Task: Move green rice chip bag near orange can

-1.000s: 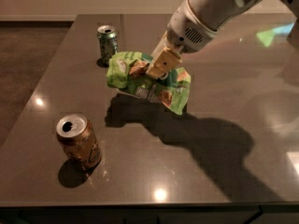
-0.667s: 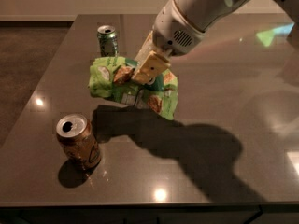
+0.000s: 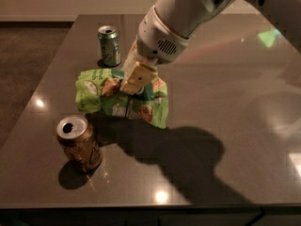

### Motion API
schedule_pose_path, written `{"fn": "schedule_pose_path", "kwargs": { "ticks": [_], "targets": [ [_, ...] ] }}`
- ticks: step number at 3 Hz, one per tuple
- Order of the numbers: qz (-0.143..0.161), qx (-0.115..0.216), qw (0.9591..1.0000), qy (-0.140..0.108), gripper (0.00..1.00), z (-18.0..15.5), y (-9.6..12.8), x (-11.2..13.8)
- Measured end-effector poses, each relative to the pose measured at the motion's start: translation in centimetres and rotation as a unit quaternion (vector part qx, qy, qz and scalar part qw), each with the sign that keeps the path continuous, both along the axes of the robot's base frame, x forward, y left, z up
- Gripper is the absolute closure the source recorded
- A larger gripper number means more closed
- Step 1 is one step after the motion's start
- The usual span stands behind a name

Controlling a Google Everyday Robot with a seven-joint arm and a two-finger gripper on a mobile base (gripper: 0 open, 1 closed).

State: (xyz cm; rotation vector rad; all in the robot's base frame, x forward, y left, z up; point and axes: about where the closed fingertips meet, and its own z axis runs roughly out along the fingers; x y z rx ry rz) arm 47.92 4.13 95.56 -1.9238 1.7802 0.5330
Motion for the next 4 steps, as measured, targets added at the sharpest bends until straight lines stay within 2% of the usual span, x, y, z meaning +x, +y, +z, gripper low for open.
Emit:
{"fn": "schedule_pose_path", "kwargs": {
  "ticks": [1, 3, 4],
  "targets": [
    [0.002, -0.011, 0.9999, 0.009, 0.51, -1.08, 0.74, 0.19],
    [0.003, -0.012, 0.9999, 0.007, 0.04, -0.97, 1.0, 0.01],
    [0.004, -0.012, 0.9999, 0.006, 0.0, -0.93, 1.05, -0.05]
  ]
}}
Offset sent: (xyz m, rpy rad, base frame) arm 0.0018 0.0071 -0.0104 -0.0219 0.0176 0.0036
